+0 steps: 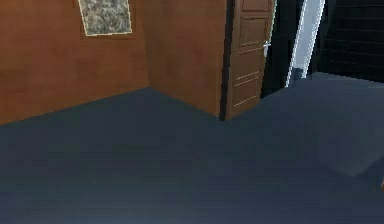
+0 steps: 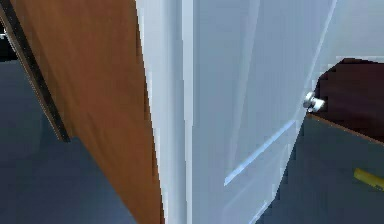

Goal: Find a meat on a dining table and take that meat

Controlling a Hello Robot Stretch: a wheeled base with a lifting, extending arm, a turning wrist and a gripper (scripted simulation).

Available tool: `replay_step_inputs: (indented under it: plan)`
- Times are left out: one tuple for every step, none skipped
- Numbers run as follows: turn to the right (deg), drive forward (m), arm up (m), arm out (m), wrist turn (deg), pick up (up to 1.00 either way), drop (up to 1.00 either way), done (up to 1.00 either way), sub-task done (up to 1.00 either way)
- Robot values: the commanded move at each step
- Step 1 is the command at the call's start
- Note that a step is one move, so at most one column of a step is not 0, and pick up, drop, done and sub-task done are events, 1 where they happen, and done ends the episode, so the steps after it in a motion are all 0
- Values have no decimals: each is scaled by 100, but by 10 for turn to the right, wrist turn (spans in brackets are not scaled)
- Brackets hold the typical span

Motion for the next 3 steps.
replay_step_inputs:
  plan:
    - [0,10,0,0,0,0,0,0,0]
    - [330,0,0,0,0,0,0,0,0]
    - [0,100,0,0,0,0,0,0,0]
